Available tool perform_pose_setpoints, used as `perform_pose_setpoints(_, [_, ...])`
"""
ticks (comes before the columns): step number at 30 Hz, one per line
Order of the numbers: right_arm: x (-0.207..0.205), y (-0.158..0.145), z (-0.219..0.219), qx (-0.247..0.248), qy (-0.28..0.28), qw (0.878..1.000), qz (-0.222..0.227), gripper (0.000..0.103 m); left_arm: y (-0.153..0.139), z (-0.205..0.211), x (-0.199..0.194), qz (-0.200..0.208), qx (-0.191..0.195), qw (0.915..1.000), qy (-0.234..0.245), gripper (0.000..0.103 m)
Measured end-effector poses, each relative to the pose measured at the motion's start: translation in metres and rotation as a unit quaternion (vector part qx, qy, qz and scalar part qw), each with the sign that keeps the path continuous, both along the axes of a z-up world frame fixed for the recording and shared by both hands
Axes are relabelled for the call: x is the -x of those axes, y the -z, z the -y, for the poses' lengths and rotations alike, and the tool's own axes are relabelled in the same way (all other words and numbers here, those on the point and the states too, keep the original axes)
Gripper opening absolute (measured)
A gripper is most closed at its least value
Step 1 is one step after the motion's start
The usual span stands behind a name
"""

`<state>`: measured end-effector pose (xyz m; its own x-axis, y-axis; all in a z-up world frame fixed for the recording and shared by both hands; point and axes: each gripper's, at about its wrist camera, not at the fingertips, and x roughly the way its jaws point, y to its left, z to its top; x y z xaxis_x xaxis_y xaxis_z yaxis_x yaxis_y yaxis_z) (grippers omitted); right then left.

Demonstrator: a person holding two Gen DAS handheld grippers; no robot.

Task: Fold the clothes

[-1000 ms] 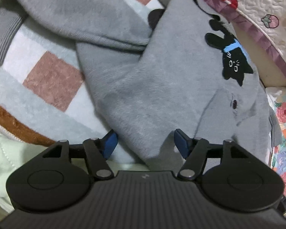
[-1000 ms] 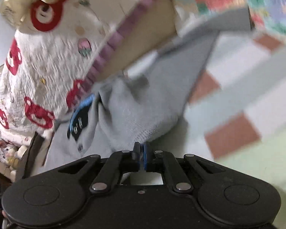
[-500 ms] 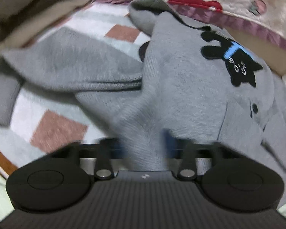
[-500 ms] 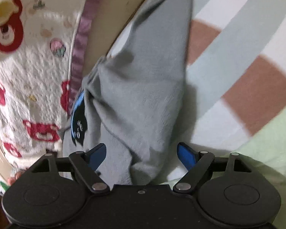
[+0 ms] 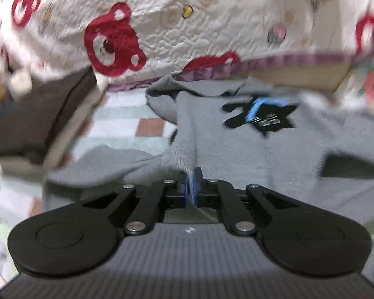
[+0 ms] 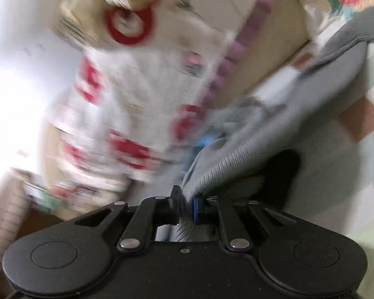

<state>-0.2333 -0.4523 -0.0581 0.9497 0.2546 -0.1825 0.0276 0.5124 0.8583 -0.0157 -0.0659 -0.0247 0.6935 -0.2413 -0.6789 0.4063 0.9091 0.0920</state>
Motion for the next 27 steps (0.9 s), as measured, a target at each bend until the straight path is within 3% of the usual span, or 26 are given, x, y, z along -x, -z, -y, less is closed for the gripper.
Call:
perform_pose_setpoints(2, [0.024,0.003,-0.002,-0.04,-0.006,0.999,0.006,0.012,0.002,-0.008,0.006,-0.017,-0.005,0.9998,-0.002,0.0])
perform_pose_setpoints(5, [0.024,0.018,-0.009,0.043,0.001,0.994,-0.1,0.012,0.004,-0.019,0.016,-0.041,-0.013,0.9991,-0.006,0.0])
perform_pose_setpoints(8, [0.019,0.045,-0.006,0.019,0.004,0.989,-0.147,0.012,0.006,-0.031,0.026,-0.066,-0.019,0.9976,-0.01,0.0])
perform_pose_setpoints(9, [0.017,0.043,-0.008,0.038,0.001,0.986,-0.16,0.012,0.005,-0.032,0.025,-0.066,-0.011,0.9977,-0.013,0.001])
perform_pose_setpoints(12, [0.01,0.036,-0.014,0.102,-0.012,0.976,-0.192,0.013,-0.001,-0.037,0.011,-0.088,0.03,0.9951,-0.031,0.017])
perform_pose_setpoints(14, [0.004,0.029,-0.021,0.138,-0.021,0.97,-0.201,0.014,0.004,-0.043,-0.004,-0.133,0.075,0.9868,-0.054,0.052])
perform_pose_setpoints(16, [0.0,0.028,-0.024,0.151,-0.023,0.967,-0.206,0.014,0.013,-0.043,-0.014,-0.165,0.098,0.9796,-0.06,0.052])
perform_pose_setpoints(19, [0.007,0.036,-0.024,0.161,-0.026,0.963,-0.215,0.015,0.024,-0.026,-0.019,-0.152,0.049,0.9856,-0.055,0.053])
perform_pose_setpoints(23, [0.009,0.043,-0.022,0.151,-0.04,0.962,-0.222,0.018,0.041,0.003,-0.034,-0.139,-0.027,0.99,0.005,0.058])
perform_pose_setpoints(25, [0.006,0.045,-0.02,0.141,-0.041,0.963,-0.225,0.022,0.048,0.011,-0.045,-0.121,-0.053,0.9911,0.009,0.058])
perform_pose_setpoints(27, [0.001,0.047,-0.018,0.125,-0.041,0.965,-0.228,0.037,0.058,0.01,-0.061,-0.131,-0.065,0.9892,0.006,0.058])
